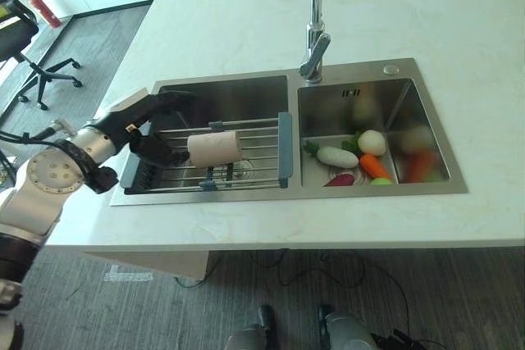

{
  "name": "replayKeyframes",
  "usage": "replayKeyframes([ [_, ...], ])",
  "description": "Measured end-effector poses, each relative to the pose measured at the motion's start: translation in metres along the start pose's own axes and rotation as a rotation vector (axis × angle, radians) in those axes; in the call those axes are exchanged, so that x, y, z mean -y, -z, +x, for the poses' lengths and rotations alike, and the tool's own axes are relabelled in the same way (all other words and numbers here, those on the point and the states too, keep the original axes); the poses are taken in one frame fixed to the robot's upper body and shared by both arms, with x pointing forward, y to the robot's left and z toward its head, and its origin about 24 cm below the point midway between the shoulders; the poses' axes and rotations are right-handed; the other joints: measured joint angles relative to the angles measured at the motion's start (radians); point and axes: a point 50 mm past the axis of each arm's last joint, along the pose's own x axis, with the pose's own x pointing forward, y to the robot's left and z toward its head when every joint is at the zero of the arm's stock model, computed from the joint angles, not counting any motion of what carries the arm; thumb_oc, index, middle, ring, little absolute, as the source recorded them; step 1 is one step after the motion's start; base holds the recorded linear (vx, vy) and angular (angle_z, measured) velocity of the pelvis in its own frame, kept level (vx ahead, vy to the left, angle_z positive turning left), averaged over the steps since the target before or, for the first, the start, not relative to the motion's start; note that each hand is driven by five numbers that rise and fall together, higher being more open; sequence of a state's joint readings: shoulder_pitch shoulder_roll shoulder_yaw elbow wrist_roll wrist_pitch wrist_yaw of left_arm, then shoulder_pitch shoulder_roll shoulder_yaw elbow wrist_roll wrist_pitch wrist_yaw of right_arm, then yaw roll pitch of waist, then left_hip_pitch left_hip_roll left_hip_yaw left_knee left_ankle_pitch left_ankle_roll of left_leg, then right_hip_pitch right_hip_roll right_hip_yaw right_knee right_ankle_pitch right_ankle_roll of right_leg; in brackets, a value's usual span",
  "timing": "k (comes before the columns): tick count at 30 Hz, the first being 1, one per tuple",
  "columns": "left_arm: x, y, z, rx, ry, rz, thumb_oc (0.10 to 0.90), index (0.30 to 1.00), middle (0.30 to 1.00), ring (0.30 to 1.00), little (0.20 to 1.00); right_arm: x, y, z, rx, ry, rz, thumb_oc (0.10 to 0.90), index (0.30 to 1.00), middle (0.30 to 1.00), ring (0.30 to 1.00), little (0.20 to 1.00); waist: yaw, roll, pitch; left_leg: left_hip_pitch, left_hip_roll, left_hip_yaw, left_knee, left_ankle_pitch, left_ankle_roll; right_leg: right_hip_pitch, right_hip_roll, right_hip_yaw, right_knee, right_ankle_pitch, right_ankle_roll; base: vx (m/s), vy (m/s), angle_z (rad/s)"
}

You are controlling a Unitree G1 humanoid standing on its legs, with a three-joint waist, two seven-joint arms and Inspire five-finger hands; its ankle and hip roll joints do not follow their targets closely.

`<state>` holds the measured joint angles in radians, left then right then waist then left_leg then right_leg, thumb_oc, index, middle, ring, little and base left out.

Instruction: Place the dishes in the dishwasher.

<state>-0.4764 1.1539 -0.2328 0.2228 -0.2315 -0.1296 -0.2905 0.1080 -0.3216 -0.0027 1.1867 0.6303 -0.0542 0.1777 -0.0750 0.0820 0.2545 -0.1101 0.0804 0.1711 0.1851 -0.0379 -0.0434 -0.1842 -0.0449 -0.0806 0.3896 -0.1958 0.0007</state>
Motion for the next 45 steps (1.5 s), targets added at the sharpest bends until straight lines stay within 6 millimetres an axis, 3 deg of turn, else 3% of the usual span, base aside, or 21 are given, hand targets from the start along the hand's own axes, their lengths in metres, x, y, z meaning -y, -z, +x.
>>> replayKeyframes([
  [8, 0.008, 0.001, -0.001, -0.026, 0.039, -0.008, 0.8, 0.9, 0.9, 0.9, 0.9, 0.001, 0.0, 0.0, 0.001, 0.005, 0.0, 0.8, 0.9, 0.9, 0.9, 0.9, -0.008, -0.001, 0.003, 0.014, 0.003, 0.018, -0.011, 0.0, 0.0, -0.002, 0.005, 0.016, 0.0, -0.004, 0.006, 0.01, -0.003, -0.06],
  [24, 0.007, 0.002, -0.001, -0.06, 0.019, 0.141, 0.8, 0.9, 0.9, 0.9, 0.9, 0.0, -0.018, 0.001, 0.048, -0.014, -0.017, 0.8, 0.9, 0.9, 0.9, 0.9, -0.037, 0.007, 0.107, -0.017, 0.002, 0.047, -0.013, -0.005, 0.002, -0.052, 0.008, 0.046, 0.01, 0.005, 0.004, 0.0, 0.006, -0.05],
  [31, -0.004, -0.007, 0.004, -0.052, -0.053, 0.274, 0.8, 0.9, 0.9, 0.9, 0.9, -0.01, -0.043, 0.002, 0.131, -0.068, -0.042, 0.8, 0.9, 0.9, 0.9, 0.9, -0.053, 0.014, 0.167, -0.031, 0.0, 0.048, -0.011, -0.005, 0.002, -0.067, 0.006, 0.047, 0.013, 0.008, 0.007, 0.0, 0.01, 0.0],
  [37, -0.022, -0.015, 0.008, -0.043, -0.154, 0.405, 0.8, 0.9, 0.9, 0.9, 0.9, -0.03, -0.077, 0.003, 0.227, -0.149, -0.089, 0.8, 0.9, 0.9, 0.9, 0.9, -0.061, 0.019, 0.237, -0.063, -0.004, 0.046, 0.003, -0.003, 0.005, -0.092, 0.005, 0.049, 0.019, 0.022, 0.007, -0.02, 0.007, -0.03],
  [45, -0.02, -0.012, 0.009, -0.06, -0.165, 0.445, 0.8, 0.9, 0.9, 0.9, 0.9, -0.031, -0.083, 0.003, 0.238, -0.155, -0.081, 0.8, 0.9, 0.9, 0.9, 0.9, -0.057, 0.018, 0.245, -0.062, -0.01, 0.042, 0.003, -0.001, 0.008, -0.086, -0.001, 0.046, 0.014, 0.027, 0.005, 0.0, 0.0, 0.0],
])
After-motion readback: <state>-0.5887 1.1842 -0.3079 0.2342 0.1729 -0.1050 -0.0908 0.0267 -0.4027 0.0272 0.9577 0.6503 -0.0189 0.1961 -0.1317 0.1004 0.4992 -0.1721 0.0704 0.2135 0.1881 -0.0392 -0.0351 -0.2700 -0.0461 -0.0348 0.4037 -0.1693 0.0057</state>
